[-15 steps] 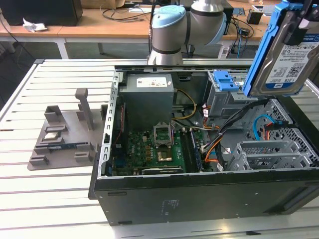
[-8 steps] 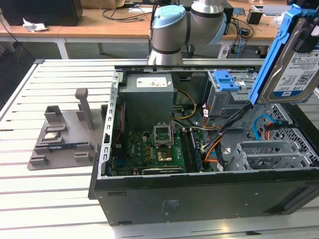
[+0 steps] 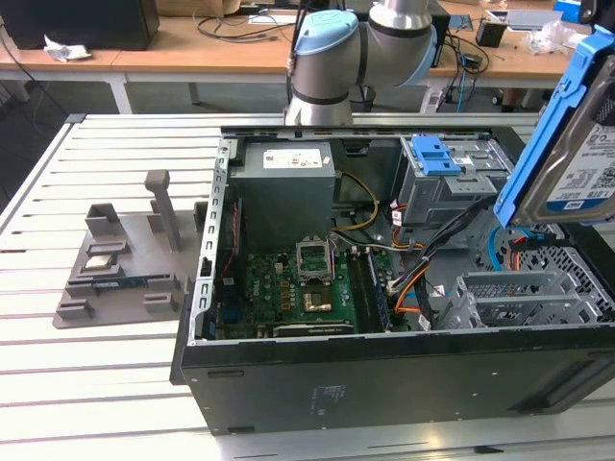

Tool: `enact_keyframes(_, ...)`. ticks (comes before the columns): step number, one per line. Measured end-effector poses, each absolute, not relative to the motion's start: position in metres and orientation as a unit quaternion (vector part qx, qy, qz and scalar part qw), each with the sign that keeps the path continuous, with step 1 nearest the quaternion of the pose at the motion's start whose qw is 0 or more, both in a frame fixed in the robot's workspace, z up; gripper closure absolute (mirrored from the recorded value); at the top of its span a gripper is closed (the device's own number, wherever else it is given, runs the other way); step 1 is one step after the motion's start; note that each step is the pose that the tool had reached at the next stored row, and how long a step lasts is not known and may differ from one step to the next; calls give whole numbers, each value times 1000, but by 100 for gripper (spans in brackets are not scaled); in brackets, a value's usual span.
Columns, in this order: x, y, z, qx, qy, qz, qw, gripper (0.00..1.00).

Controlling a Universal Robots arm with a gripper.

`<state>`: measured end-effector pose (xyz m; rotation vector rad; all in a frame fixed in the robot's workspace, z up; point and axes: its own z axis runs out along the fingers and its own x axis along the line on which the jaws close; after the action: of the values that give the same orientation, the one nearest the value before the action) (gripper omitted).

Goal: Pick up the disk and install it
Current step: 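Pick up the disk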

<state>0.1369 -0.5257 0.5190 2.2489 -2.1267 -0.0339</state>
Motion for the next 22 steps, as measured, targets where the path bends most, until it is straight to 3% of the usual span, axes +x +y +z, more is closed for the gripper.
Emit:
enact_keyframes(2,137,-530,519,726,-687,-12,22,64)
enact_keyframes(6,137,-537,519,725,-688,-27,6,64)
enact_keyframes(22,137,-558,481,696,-717,-27,5,64)
